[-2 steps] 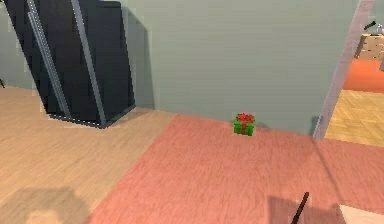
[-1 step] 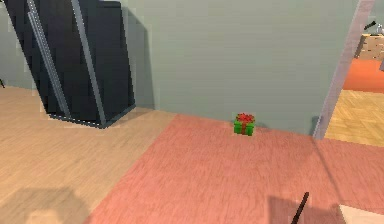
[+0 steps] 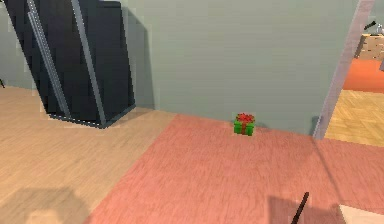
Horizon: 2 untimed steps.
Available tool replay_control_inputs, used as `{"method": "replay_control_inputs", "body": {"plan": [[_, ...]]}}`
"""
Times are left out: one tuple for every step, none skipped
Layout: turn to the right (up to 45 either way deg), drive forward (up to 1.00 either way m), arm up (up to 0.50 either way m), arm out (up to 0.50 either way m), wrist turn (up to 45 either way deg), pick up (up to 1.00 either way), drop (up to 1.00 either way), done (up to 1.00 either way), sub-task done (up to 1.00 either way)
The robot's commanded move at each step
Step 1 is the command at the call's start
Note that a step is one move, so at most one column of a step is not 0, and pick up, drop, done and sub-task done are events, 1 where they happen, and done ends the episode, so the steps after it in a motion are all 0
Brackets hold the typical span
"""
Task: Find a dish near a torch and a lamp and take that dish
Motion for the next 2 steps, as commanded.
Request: {"method": "replay_control_inputs", "body": {"plan": [[0.0, 0.0, 0.1, 0.0, 0.0, 0.0, 0.0, 0.0, 0.0], [0.0, 0.0, 0.0, 0.0, 0.0, 0.0, 0.0, 1.0, 0.0]]}}
